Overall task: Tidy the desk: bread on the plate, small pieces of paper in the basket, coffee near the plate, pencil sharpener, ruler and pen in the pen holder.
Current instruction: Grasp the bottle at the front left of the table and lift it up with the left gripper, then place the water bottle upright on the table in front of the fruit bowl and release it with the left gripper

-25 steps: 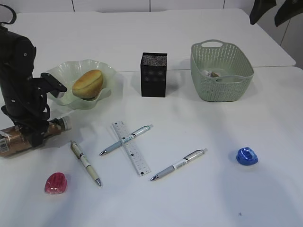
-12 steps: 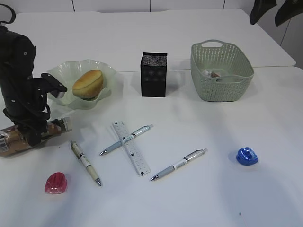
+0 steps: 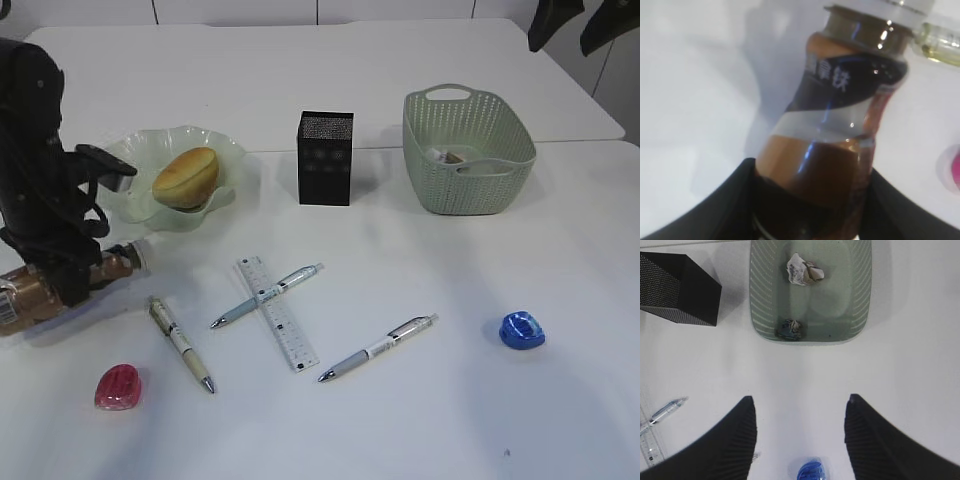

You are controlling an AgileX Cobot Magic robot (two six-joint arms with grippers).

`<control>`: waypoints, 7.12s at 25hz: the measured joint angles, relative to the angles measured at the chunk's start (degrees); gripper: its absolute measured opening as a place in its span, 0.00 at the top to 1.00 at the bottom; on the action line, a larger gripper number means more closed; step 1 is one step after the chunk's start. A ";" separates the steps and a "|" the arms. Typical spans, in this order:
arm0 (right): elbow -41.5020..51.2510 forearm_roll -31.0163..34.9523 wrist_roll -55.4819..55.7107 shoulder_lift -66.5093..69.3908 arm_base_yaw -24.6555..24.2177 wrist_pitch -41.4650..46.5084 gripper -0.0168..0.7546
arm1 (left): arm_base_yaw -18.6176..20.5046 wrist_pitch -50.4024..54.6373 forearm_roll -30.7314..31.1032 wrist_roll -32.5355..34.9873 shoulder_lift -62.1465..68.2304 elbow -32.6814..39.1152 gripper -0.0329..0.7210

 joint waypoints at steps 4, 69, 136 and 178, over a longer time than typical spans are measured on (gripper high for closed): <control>0.00 0.00 0.00 0.00 0.00 -0.10 0.40 | 0.00 4.39 -0.46 -1.51 -1.56 -2.04 0.46; 0.00 -0.85 0.00 0.00 0.00 -0.10 0.40 | 0.13 -122.06 -14.98 -33.08 -26.43 59.67 0.46; 0.00 -3.65 0.00 0.33 0.00 0.11 0.40 | 0.13 -125.72 -15.90 -25.93 -2.54 49.87 0.39; 0.00 -5.06 0.00 0.33 0.00 0.01 0.40 | 0.13 -128.06 -15.81 -24.82 -2.00 49.87 0.21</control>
